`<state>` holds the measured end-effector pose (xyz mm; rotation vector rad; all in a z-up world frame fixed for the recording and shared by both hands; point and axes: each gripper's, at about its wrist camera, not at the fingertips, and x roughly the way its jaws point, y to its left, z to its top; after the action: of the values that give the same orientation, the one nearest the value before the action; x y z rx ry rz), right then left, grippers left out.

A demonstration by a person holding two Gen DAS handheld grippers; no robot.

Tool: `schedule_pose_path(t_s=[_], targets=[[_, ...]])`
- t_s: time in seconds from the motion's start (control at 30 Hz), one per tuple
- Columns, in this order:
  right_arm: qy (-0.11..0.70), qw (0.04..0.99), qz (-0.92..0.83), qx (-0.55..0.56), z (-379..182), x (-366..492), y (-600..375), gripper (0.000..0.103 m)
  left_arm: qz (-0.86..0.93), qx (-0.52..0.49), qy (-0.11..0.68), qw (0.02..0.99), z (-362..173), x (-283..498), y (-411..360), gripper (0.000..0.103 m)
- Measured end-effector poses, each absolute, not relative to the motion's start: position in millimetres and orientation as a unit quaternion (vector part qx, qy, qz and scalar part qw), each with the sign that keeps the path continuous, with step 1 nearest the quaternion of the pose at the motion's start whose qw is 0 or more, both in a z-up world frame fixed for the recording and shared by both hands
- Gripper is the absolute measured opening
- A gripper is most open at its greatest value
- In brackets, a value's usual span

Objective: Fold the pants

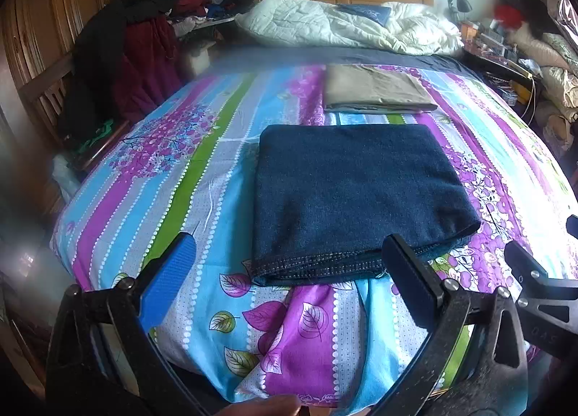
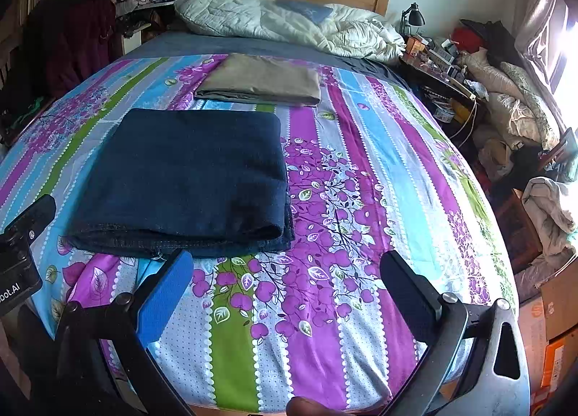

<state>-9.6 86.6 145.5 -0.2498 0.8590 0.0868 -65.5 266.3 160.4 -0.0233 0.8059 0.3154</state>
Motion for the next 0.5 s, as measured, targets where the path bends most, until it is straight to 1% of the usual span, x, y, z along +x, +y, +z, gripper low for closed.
schedule_pose_path(t_s=[0.5], targets=[[0.418, 0.900, 0.040, -0.115, 147.6, -8.6, 78.8, 0.103, 0.145, -0.003, 0.386, 0.911, 161.8, -68.0, 259.0, 0.103]])
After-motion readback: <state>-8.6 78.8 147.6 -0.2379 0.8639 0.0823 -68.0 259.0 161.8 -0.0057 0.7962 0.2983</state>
